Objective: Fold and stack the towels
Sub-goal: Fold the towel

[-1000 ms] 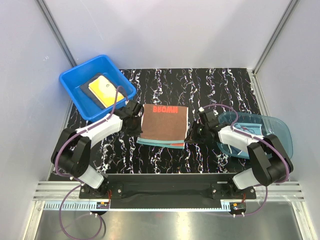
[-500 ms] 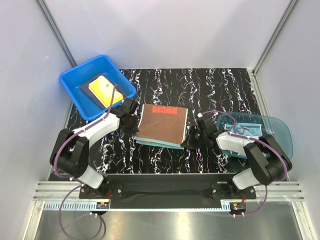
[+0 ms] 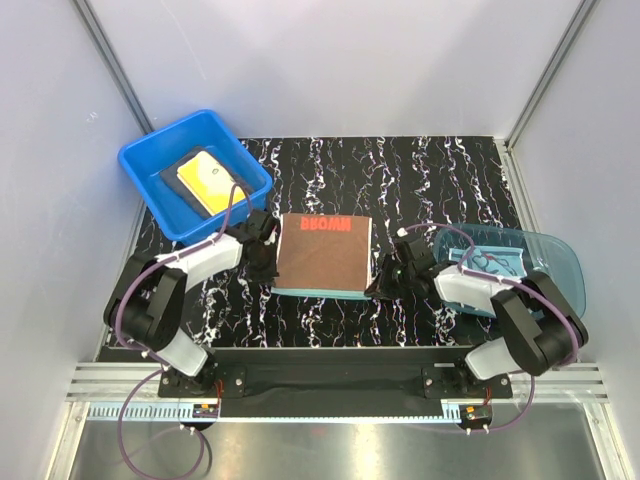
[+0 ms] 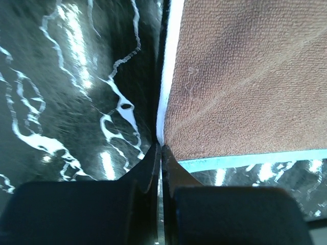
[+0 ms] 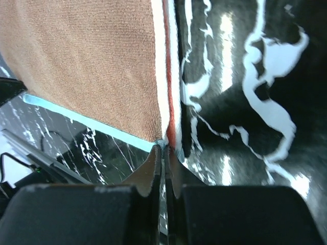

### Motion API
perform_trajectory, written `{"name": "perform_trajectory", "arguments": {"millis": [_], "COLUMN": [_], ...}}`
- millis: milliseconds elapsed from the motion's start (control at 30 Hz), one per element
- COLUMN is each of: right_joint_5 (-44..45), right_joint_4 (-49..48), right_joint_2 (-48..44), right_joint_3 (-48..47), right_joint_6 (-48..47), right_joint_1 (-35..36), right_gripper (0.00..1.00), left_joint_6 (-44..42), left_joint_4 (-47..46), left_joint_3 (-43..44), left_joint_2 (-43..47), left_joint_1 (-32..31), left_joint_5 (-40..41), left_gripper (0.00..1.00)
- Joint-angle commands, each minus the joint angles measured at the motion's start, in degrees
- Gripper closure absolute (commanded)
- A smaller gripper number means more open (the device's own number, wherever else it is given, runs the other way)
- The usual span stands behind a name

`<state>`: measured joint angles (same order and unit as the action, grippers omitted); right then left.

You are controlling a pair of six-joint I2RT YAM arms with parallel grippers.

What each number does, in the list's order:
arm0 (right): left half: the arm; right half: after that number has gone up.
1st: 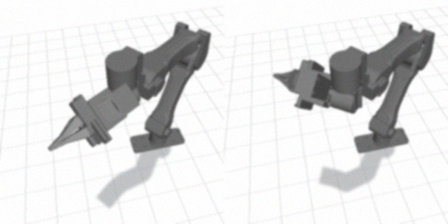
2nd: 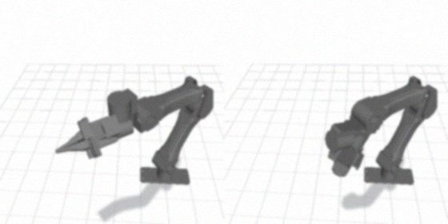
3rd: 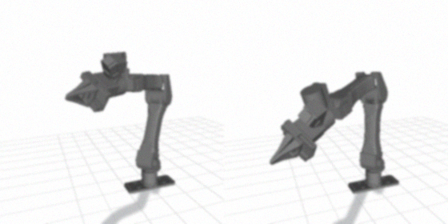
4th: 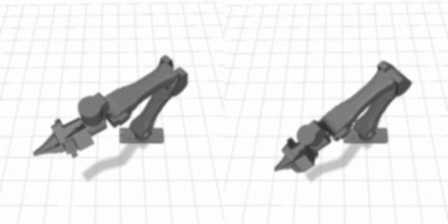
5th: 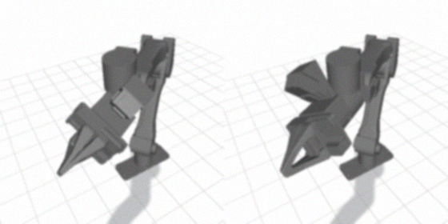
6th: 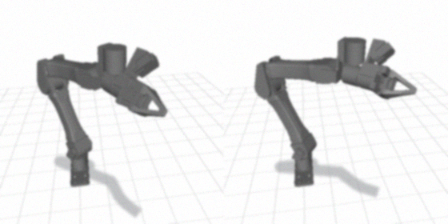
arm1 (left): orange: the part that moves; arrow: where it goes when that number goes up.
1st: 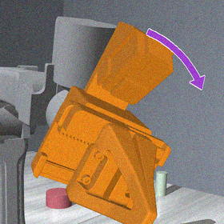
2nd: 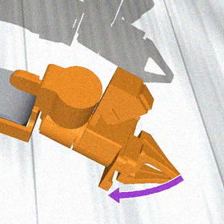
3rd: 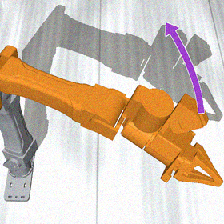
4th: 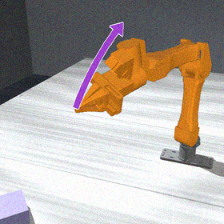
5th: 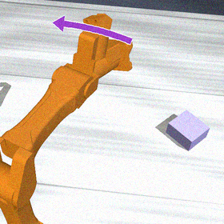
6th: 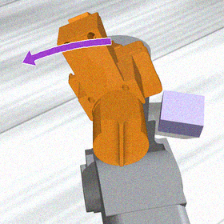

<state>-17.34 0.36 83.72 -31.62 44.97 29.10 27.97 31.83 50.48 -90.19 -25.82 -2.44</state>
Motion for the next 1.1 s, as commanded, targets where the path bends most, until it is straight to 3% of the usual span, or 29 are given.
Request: {"name": "perform_trajectory", "arguments": {"millis": [0, 167, 433, 800, 1067], "right_joint_5": [3.89, 7.06, 6.80, 3.99, 1.97], "right_joint_4": [7.96, 15.55, 10.01, 8.60, 12.57], "right_joint_2": [-4.61, -6.73, -5.33, -4.79, -9.89], "right_joint_3": [-4.06, -7.33, 0.06, 0.86, -1.79], "right_joint_6": [-3.74, -6.74, -5.42, -5.16, -4.45], "right_joint_1": [0.34, 0.34, 0.34, 0.43, 0.34], "right_gripper": [1.00, 1.00, 1.00, 1.00, 1.00], "left_joint_6": [1.21, 1.65, 3.76, 3.32, 4.11], "left_joint_4": [-1.08, 1.92, -7.40, -6.35, -2.57], "left_joint_3": [1.11, 3.93, -6.09, -6.18, -3.28], "left_joint_2": [4.05, 6.78, 5.74, 3.27, 8.28], "left_joint_1": [-0.10, -0.72, -0.98, -0.89, -0.89], "left_joint_5": [-1.96, -1.78, -5.39, -1.17, -0.64], "left_gripper": [1.00, 1.00, 1.00, 1.00, 1.00]}}
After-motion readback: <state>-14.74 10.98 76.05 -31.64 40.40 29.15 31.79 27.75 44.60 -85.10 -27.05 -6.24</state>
